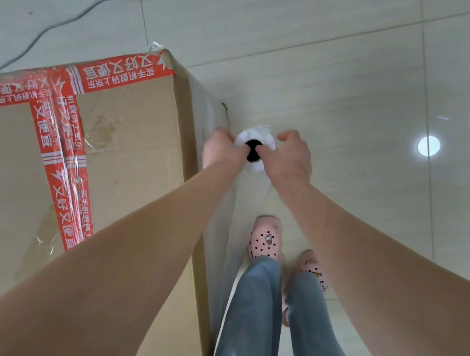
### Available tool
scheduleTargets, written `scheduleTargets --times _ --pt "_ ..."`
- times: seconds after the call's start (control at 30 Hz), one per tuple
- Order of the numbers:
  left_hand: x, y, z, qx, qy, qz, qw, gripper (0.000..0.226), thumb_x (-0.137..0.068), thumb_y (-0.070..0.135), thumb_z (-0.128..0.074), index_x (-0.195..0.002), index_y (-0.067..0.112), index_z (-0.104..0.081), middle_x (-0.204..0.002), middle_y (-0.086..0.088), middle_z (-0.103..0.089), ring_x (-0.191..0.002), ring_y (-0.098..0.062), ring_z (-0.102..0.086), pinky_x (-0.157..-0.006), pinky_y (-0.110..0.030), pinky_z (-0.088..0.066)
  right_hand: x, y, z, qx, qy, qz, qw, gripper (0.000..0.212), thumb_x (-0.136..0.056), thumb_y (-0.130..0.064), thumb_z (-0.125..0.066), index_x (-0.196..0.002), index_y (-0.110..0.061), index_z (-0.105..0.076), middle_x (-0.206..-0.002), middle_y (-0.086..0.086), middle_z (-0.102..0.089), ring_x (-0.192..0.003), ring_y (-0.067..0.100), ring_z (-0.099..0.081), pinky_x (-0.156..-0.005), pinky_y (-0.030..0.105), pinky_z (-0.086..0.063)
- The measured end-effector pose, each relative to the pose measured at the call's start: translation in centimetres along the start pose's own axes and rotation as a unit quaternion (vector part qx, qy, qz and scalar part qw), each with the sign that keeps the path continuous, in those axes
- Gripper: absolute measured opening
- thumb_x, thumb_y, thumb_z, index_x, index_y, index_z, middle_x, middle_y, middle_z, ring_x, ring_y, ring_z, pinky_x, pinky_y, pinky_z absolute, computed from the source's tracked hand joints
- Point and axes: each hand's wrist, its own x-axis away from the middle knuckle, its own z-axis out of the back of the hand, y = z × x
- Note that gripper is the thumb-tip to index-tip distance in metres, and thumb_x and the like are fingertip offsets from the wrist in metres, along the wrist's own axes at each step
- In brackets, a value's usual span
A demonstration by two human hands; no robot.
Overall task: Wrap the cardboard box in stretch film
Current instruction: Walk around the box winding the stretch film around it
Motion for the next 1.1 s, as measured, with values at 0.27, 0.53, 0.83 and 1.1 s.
scheduleTargets --times 0.27,0.53,0.83,1.1 --pt "-0.4 2.4 0.1 -0.29 -0.022 -0.223 0.931 0.034 -0.087 0.01 -0.057 -0.12 0.013 -0.05 -0.116 -0.005 -0.05 -0.095 -0.027 -0.057 -0.063 -0.032 -0.039 -0.8 -0.3 -0.4 0.011 -0.009 0.006 1.0 0.027 -0.081 -0.021 -0.059 -0.108 -0.024 -0.057 -0.109 0.004 -0.061 -0.094 0.026 -0.061 -0.072 0.029 -0.042" --pt "-1.5 4.2 0.3 -0.349 -0.029 -0.261 0.9 0.02 -0.088 0.016 -0.051 -0.106 0.011 -0.056 -0.102 -0.007 -0.055 -0.091 -0.028 -0.057 -0.063 -0.032 -0.039 -1.4 -1.1 0.6 0.091 0.016 0.067 0.993 0.029 -0.086 -0.016 -0.049 -0.112 -0.026 -0.059 -0.111 0.002 -0.059 -0.094 0.026 -0.059 -0.071 0.031 -0.042" --pt "-3.1 3.9 1.6 -0.087 0.006 -0.06 0.994 0.021 -0.08 0.019 -0.063 -0.098 0.011 -0.057 -0.092 -0.005 -0.062 -0.082 -0.025 -0.064 -0.072 -0.036 -0.058 -2.2 -2.9 0.8 -0.011 0.006 0.004 1.0 0.034 -0.086 -0.023 -0.061 -0.119 -0.02 -0.051 -0.109 0.002 -0.059 -0.093 0.025 -0.059 -0.075 0.031 -0.045" --pt "-3.3 4.4 1.4 -0.084 -0.066 -0.036 0.994 0.041 -0.081 0.03 -0.07 -0.109 0.006 -0.051 -0.1 -0.008 -0.061 -0.074 -0.022 -0.064 -0.07 -0.036 -0.059 -2.8 -3.5 1.2 -0.053 0.03 -0.015 0.998 0.026 -0.089 -0.016 -0.056 -0.113 -0.024 -0.058 -0.099 -0.004 -0.051 -0.085 0.02 -0.05 -0.07 0.026 -0.038"
